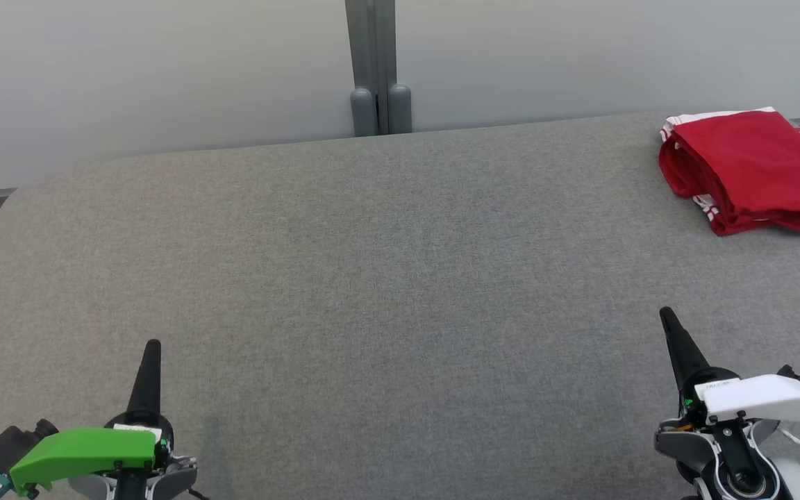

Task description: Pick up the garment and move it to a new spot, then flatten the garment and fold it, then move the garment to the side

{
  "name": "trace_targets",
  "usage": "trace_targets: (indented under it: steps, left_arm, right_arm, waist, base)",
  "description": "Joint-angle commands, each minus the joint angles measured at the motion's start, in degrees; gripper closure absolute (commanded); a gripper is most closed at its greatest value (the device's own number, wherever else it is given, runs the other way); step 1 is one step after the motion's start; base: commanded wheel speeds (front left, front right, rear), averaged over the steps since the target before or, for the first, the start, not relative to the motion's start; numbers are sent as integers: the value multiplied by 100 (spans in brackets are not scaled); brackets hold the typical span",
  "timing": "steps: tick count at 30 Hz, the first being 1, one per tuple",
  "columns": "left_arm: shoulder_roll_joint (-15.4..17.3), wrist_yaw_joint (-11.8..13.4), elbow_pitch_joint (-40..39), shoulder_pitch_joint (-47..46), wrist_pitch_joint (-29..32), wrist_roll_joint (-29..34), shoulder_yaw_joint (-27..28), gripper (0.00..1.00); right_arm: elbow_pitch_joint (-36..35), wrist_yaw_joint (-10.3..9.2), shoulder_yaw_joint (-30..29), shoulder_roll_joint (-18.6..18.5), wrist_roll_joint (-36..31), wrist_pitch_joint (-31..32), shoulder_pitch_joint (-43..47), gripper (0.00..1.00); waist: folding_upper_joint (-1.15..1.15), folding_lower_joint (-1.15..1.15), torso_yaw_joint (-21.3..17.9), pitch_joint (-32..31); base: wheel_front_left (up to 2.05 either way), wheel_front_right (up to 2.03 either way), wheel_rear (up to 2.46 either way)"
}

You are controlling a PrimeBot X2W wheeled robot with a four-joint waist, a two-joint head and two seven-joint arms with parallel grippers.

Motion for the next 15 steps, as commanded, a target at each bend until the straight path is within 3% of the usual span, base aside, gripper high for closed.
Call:
trace_targets:
  steps: [1, 15]
  left_arm:
    - [36, -44, 2, -146, 38, -161, 41, 100]
    - [18, -154, 149, -296, 215, -804, 168, 100]
  right_arm:
    - [-4, 3, -45, -3, 141, 54, -116, 100]
    - [39, 3, -188, 13, 682, 222, -164, 100]
  waist:
    - [0, 0, 2, 2]
    - [0, 0, 21, 21]
  base:
    - [0, 0, 0]
    - [0, 0, 0]
